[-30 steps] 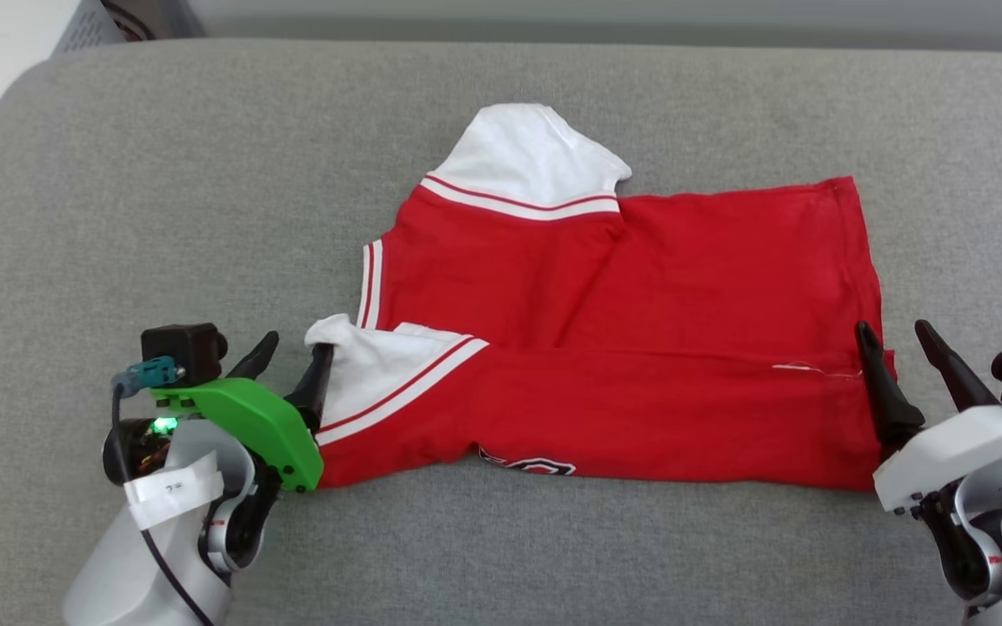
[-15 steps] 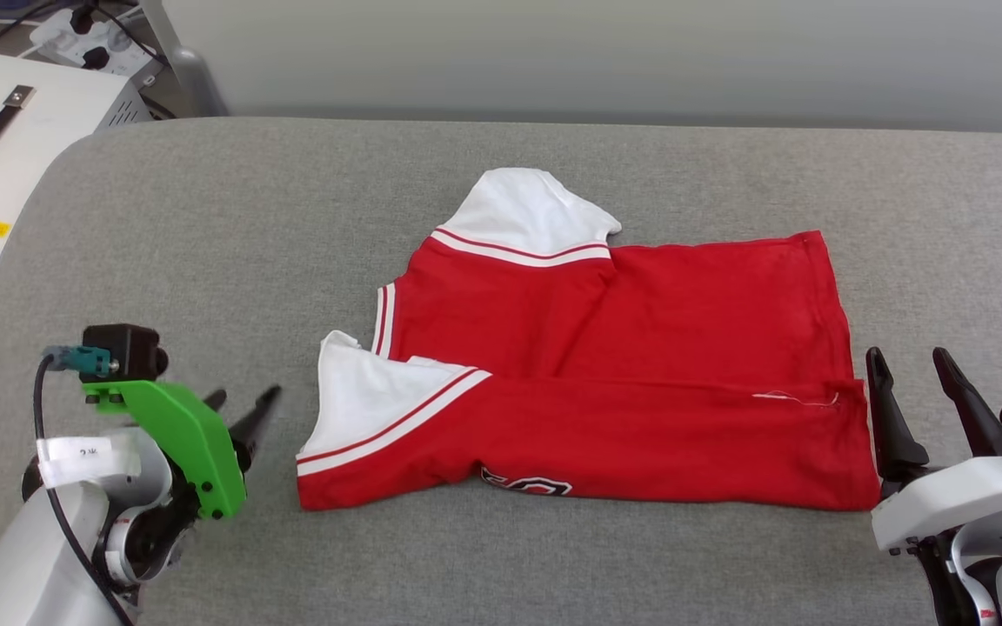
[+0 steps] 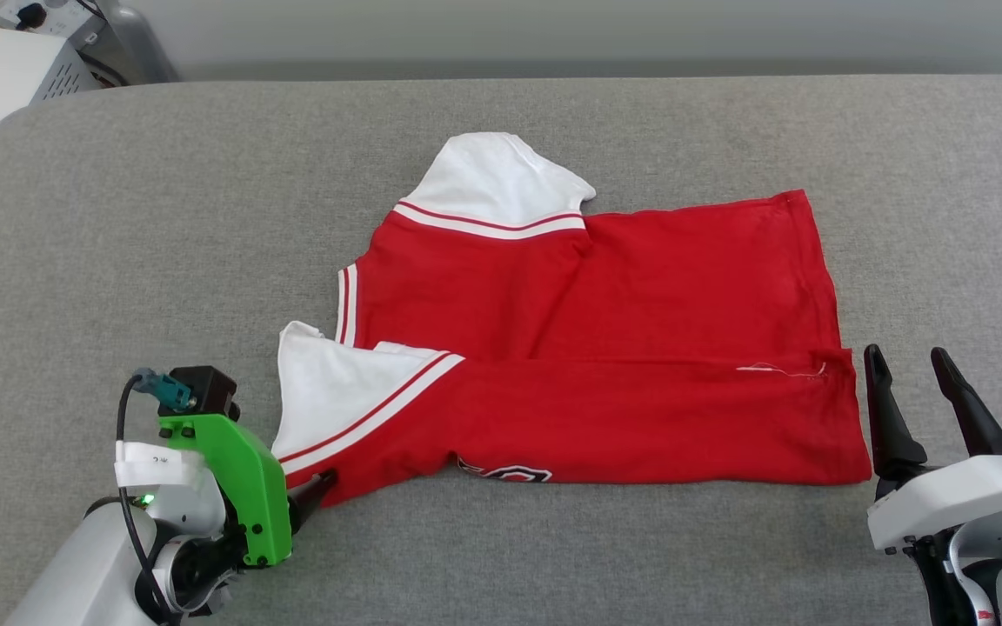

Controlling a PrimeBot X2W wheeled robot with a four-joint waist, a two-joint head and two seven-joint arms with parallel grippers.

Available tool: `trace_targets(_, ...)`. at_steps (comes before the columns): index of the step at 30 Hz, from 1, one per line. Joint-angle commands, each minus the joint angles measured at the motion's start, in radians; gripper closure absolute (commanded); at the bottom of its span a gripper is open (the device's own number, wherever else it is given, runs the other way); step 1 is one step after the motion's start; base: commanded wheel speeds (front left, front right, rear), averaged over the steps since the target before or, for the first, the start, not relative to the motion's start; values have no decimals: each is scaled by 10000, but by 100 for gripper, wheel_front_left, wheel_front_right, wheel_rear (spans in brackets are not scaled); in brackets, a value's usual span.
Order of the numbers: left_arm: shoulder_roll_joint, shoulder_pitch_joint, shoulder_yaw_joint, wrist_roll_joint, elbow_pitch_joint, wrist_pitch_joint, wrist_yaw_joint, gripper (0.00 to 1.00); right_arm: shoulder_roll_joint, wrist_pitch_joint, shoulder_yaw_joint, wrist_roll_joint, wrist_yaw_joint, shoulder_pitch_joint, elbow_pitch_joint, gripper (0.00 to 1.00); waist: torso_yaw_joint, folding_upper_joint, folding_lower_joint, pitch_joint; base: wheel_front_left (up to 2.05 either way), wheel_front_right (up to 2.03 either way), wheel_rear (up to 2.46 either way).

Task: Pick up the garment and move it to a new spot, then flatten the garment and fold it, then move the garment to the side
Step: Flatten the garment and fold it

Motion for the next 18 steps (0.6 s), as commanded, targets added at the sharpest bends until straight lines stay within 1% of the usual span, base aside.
trace_targets(1,-88,-54,-116,153,166,36,-85,0,20,25,-40,53,-80,-105,-25,0,-155,0,0,222,0,0,0)
trace_targets(5,-347,-164,-643,324,733,146,-451,0,54,95,-152,91,-80,-151,20,0,-210,0,0,339,0,0,0)
trace_targets(6,-386,-183,-753,374,844,181,-509,13,56,108,-183,98,-80,-161,25,0,-215,0,0,359,0,0,0)
trace_targets(7,-479,-192,-844,362,979,204,-579,54,59,151,-228,103,-80,-168,43,0,-215,0,0,373,0,0,0)
trace_targets(8,-552,-198,-899,352,1075,194,-629,65,60,176,-256,111,-80,-174,45,0,-211,0,0,380,0,0,0)
trace_targets(9,-625,-210,-958,359,1167,142,-707,100,61,215,-293,132,-80,-180,46,0,-207,0,0,383,0,0,0)
trace_targets(11,-791,-207,-957,237,1289,-3,-849,100,46,361,-373,184,-80,-180,69,0,-179,0,0,369,0,0,0)
trace_targets(16,-769,-270,-936,394,1367,-471,-979,100,-122,990,-567,369,-80,-161,165,0,-68,0,0,237,0,0,0)
trace_targets(18,-681,-284,-855,488,1223,-710,-957,100,-234,1656,-565,606,-80,-110,224,0,-9,0,0,124,0,0,0)
